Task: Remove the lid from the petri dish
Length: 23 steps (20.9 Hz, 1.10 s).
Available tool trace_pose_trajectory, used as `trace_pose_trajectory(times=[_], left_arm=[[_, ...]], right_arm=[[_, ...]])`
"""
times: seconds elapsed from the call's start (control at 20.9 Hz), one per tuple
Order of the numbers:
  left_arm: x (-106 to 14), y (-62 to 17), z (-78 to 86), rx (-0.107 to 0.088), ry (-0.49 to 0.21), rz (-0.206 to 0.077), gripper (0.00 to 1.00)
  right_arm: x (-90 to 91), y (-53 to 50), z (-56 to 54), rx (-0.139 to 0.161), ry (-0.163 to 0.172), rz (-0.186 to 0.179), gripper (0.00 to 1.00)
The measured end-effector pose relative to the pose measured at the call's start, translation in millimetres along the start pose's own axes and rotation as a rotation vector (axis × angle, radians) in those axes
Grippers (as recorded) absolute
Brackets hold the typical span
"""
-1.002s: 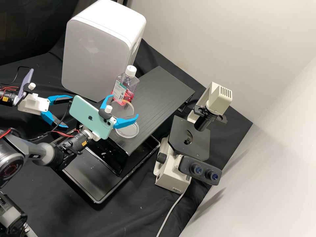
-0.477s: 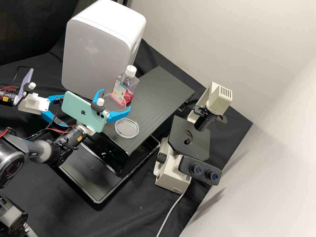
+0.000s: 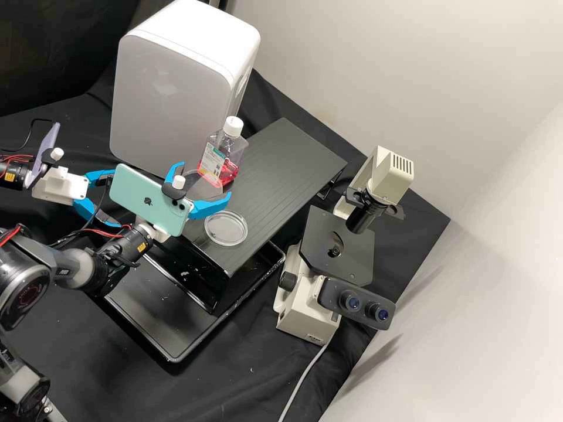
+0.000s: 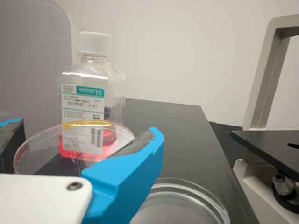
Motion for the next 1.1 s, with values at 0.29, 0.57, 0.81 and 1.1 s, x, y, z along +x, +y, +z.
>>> trace_pose_trajectory(times=[0.29, 0.57, 0.81, 1.1], left_arm=[[0.0, 0.0, 0.0, 0.000, 0.000, 0.000, 1.00], [0.0, 0.0, 0.0, 0.000, 0.000, 0.000, 1.00], [0.0, 0.0, 0.0, 0.000, 0.000, 0.000, 1.00], [0.0, 0.0, 0.0, 0.000, 0.000, 0.000, 1.00]], right_arm=[[-1.8, -10.7, 2.5, -0.015, -0.015, -0.046, 0.00], [-0.8, -15.1, 5.0, -0.016, -0.032, -0.060, 0.00], [-0.1, -18.0, 7.3, -0.029, -0.047, -0.066, 0.00], [0.1, -19.3, 8.8, -0.028, -0.057, -0.073, 0.00]])
